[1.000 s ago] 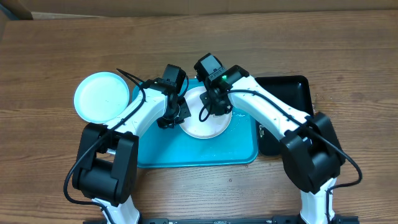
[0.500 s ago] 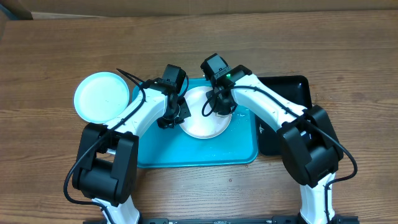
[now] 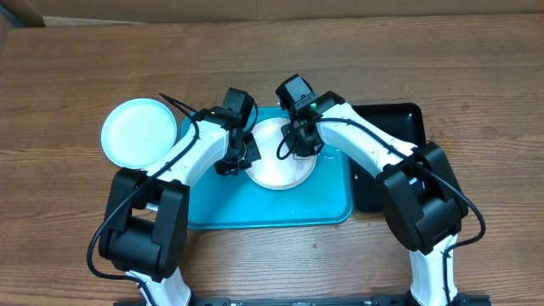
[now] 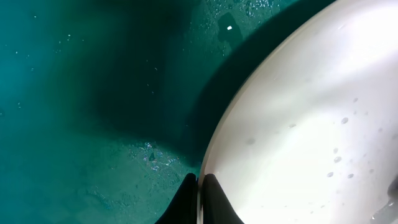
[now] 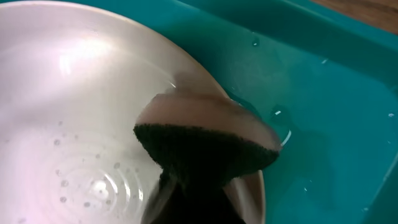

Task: Clean dirty plates on tray and stack at the side
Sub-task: 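Scrub the white plate with the held sponge using the right gripper, then return the sponge to the black tray with the right gripper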

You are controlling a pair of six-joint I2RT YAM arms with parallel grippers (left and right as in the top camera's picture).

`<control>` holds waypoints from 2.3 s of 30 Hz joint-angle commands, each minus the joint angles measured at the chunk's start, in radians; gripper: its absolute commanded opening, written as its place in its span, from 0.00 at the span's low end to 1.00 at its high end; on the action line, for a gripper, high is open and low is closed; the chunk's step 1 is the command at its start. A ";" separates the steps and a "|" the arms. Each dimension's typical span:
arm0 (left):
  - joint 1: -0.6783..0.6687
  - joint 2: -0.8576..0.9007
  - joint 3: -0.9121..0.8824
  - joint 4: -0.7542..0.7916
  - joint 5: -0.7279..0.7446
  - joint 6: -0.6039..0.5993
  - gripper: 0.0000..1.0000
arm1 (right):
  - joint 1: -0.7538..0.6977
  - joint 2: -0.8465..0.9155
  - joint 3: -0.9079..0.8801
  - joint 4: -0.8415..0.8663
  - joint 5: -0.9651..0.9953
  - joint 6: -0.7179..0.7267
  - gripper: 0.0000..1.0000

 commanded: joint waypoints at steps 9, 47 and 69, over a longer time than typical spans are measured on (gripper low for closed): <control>-0.006 0.015 -0.006 -0.003 -0.011 0.028 0.04 | -0.005 0.115 -0.013 0.021 -0.238 0.008 0.04; -0.006 0.015 -0.006 0.000 -0.006 0.028 0.11 | -0.462 -0.051 0.198 -0.521 -0.101 -0.112 0.04; -0.006 0.015 -0.006 0.002 -0.003 0.028 0.14 | -0.470 -0.052 0.128 -0.380 -0.201 -0.053 0.19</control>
